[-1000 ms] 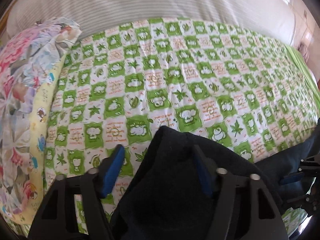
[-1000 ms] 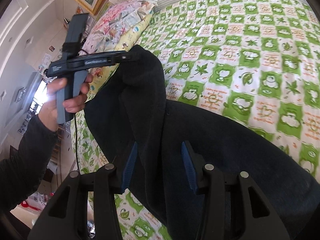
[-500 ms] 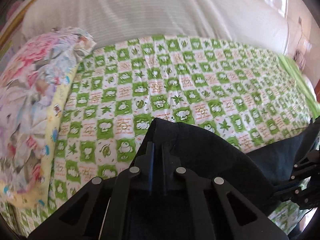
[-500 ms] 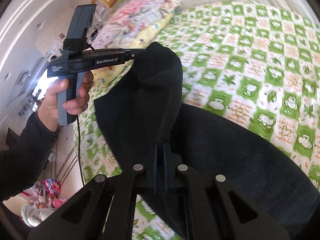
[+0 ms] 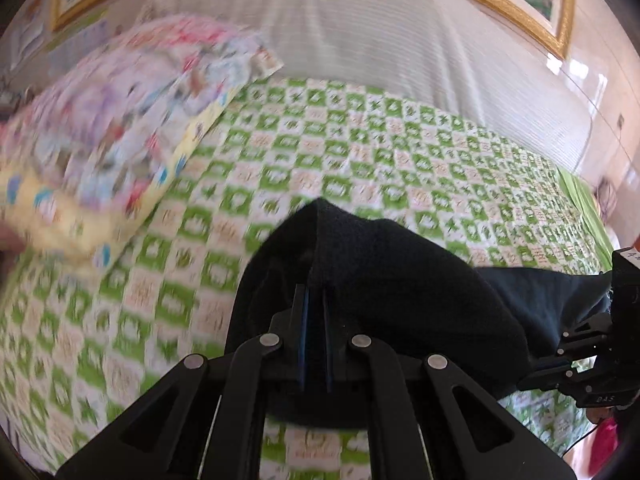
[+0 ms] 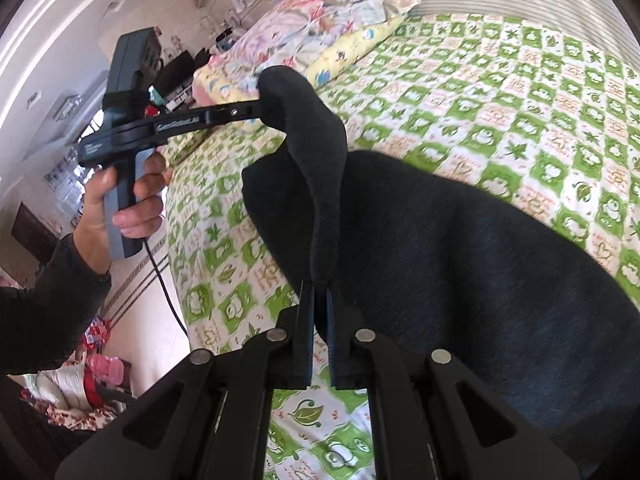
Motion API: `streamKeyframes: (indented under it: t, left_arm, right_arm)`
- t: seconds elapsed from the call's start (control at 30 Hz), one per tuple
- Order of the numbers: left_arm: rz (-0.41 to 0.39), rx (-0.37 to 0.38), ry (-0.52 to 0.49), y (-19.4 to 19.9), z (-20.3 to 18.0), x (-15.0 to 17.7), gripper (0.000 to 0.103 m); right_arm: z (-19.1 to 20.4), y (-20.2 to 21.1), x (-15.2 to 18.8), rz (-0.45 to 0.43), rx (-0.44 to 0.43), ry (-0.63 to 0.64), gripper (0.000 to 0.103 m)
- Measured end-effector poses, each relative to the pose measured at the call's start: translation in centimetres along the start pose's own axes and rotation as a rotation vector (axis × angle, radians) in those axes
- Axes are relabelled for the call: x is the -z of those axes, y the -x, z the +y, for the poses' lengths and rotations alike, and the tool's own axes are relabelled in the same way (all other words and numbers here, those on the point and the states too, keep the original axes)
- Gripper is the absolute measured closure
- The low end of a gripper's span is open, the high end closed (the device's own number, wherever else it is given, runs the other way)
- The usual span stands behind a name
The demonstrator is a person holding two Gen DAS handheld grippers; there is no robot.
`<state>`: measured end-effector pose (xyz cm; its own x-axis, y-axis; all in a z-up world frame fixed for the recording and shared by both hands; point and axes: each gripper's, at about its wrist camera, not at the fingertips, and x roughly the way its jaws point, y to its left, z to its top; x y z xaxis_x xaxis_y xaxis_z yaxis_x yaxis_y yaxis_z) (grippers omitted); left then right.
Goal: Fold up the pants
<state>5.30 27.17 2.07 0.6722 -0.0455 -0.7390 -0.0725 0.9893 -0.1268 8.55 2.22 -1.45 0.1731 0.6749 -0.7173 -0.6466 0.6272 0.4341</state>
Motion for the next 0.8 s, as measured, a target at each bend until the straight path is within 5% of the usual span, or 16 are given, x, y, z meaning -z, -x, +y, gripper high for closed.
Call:
streamKeyframes:
  t: [0.43, 0.8]
  left_arm:
    - [0.052, -0.013, 0.159, -0.9, 3.9, 4.7, 0.1]
    - [0.012, 0.025, 0.256, 1.8, 4.6, 6.3, 0.1]
  right_arm:
    - [1.1, -2.9, 1.2, 0.092, 0.032, 0.021, 0.093]
    - [1.5, -2.2, 1.4, 0.085, -0.004, -0.021, 0.089]
